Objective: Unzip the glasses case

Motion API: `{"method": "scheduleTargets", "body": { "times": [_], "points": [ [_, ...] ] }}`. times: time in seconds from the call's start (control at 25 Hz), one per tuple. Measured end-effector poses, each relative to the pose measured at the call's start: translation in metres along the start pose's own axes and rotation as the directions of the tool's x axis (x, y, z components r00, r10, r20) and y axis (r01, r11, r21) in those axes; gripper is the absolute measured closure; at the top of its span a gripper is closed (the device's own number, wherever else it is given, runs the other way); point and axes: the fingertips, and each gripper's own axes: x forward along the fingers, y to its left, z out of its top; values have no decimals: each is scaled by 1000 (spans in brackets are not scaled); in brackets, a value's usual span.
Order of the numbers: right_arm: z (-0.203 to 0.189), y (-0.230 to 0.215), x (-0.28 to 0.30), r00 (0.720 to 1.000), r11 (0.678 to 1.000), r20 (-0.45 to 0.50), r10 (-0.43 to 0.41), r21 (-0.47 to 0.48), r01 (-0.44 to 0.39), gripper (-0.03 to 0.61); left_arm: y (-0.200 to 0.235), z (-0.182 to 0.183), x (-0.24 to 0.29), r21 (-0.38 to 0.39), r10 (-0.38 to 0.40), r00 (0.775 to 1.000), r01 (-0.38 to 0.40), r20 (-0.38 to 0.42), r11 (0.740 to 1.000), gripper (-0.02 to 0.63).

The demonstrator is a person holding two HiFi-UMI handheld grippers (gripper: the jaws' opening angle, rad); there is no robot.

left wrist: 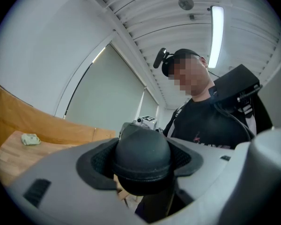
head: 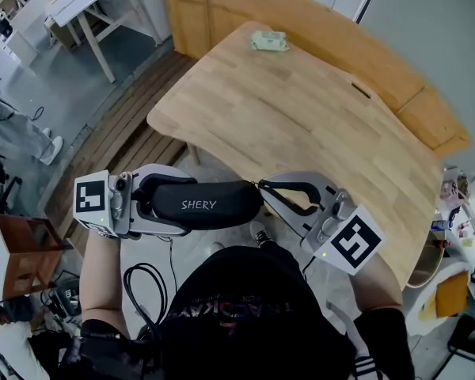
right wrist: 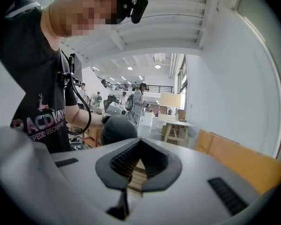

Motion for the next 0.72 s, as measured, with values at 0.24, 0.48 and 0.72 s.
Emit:
{"method": "scheduleTargets", "body": {
  "times": [0.24,0.48,0.72],
  "points": [
    [-6,1,-3,998,998,-13,54,40,-53,557,3,0,0,-6,0,1000,0,11,1000,301],
    [-23,6,-32,969,950,-69,237,227,-216,250,6,-8,2,-30,23,1000,-23,16,999,302],
    [-47,28,-25,904,938,-253,346,98,-332,217,13,-22,23,-28,33,999,-35,-43,999,301]
  ]
}}
